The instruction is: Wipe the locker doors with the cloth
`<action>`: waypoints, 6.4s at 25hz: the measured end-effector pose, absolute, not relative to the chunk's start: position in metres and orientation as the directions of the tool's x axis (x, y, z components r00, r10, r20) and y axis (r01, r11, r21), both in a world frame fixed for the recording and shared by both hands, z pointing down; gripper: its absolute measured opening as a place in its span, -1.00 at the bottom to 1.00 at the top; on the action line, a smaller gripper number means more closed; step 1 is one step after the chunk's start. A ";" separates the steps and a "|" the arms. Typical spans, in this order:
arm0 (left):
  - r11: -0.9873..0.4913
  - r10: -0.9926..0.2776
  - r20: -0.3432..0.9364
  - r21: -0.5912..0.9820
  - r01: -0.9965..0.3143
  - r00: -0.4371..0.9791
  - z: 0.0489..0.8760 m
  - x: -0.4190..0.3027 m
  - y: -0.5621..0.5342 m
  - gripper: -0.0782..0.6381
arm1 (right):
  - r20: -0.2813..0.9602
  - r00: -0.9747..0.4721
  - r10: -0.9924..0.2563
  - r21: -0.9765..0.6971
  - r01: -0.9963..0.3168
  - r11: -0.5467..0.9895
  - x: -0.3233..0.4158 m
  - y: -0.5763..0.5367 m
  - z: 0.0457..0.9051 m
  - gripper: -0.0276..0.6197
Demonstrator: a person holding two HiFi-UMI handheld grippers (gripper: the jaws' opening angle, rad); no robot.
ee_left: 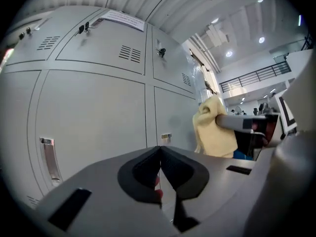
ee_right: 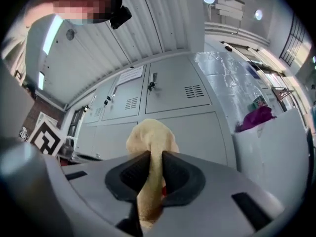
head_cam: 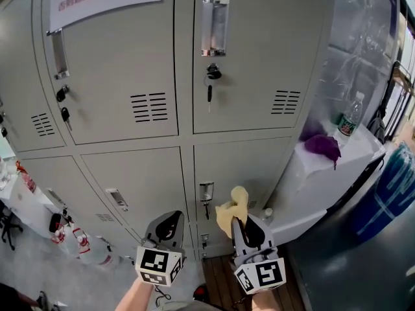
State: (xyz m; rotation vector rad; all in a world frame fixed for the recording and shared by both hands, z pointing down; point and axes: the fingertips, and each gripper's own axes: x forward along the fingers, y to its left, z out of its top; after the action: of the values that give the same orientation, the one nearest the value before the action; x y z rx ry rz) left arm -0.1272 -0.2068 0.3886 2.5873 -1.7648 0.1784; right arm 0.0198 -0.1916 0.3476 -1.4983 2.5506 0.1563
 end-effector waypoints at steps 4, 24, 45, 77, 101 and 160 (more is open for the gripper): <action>-0.350 -0.935 0.090 -0.066 -0.934 0.344 0.384 -0.129 -0.214 -0.72 | -0.281 -0.543 -0.791 0.061 -0.833 0.550 -0.004 -0.198 0.297 -0.70; -0.300 -0.950 0.104 -0.055 -0.952 0.294 0.386 -0.140 -0.229 -0.72 | -0.234 -0.556 -0.798 0.132 -0.831 0.540 -0.069 -0.275 0.267 -0.70; -0.358 -0.930 0.104 -0.043 -0.933 0.352 0.391 -0.123 -0.239 -0.72 | -0.220 -0.331 -0.918 0.113 -0.943 0.313 0.048 -0.309 0.269 -0.70; -0.384 -0.920 0.103 -0.038 -0.922 0.379 0.394 -0.116 -0.242 -0.72 | -0.219 -0.132 -0.967 0.060 -0.991 0.122 0.161 -0.320 0.269 -0.70; -0.381 -0.921 0.107 -0.038 -0.924 0.375 0.396 -0.113 -0.239 -0.72 | -0.212 -0.373 -0.903 0.069 -0.928 0.367 0.043 -0.221 0.326 -0.70; -0.387 -0.918 0.111 -0.034 -0.922 0.381 0.400 -0.112 -0.250 -0.72 | -0.158 -0.198 -0.967 0.067 -0.980 0.190 0.108 -0.326 0.334 -0.70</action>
State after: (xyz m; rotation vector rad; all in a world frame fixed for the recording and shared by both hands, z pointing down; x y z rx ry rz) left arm -0.1124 -0.2501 0.3995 2.5831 -1.7210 0.1733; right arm 0.1082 -0.3255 0.3336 -1.9362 2.3596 0.2336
